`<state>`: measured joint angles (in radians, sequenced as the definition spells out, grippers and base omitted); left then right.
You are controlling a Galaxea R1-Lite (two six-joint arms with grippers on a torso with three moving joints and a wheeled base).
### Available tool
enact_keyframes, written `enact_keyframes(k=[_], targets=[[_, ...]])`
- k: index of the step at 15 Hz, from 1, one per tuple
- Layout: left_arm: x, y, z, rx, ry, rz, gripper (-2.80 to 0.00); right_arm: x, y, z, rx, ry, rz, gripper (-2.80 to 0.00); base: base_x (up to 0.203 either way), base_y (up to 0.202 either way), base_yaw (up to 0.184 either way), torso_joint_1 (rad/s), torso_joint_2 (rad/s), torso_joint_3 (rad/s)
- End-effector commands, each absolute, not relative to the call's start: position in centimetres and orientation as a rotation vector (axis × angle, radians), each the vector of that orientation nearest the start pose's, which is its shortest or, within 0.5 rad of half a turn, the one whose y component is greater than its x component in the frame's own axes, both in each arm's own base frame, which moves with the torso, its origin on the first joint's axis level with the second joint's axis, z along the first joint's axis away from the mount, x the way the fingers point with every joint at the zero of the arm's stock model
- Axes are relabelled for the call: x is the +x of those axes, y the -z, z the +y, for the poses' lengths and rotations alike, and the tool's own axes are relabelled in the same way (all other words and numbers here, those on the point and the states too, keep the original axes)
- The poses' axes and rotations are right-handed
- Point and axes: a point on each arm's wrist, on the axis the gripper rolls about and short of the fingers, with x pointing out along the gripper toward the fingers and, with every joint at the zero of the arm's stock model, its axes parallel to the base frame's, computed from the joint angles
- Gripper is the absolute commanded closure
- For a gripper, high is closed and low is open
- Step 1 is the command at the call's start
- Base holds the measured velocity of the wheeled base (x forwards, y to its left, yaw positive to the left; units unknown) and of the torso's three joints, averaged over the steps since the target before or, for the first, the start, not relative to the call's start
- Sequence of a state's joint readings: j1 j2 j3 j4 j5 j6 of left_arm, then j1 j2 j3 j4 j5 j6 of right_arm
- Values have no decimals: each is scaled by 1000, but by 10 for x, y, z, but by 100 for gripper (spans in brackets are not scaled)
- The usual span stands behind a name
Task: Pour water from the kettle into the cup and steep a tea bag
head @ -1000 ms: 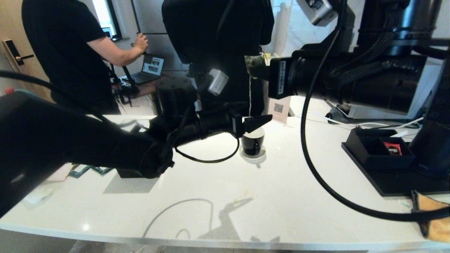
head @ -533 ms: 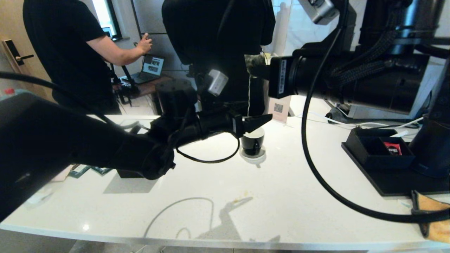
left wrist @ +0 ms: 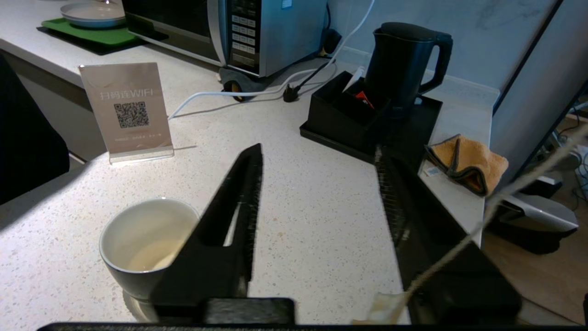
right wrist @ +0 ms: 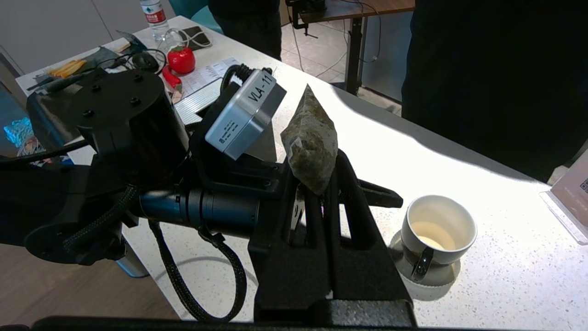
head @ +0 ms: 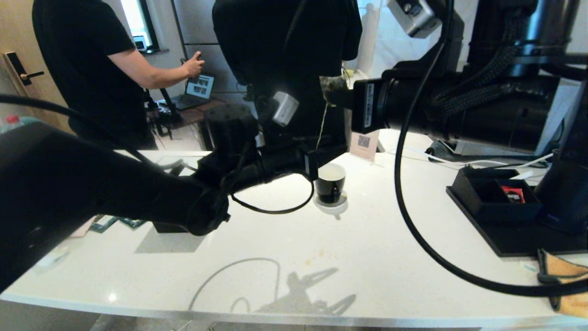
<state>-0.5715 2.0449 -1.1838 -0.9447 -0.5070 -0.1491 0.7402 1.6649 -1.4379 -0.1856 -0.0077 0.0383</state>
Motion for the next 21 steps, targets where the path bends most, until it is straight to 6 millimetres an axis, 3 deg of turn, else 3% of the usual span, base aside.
enact_keyframes(k=[1,9,21], targets=[[336,-194,-229,-138,1084,-17,0,234,-328,213,21,-731,54,0,0,0,0,0,0,0],[336,-198,-227,-138,1084,-28,0,226,-312,206,16,-731,67,0,0,0,0,0,0,0],[328,-209,-226,-140,1098,-47,0,217,-249,198,2,-732,111,0,0,0,0,0,0,0]])
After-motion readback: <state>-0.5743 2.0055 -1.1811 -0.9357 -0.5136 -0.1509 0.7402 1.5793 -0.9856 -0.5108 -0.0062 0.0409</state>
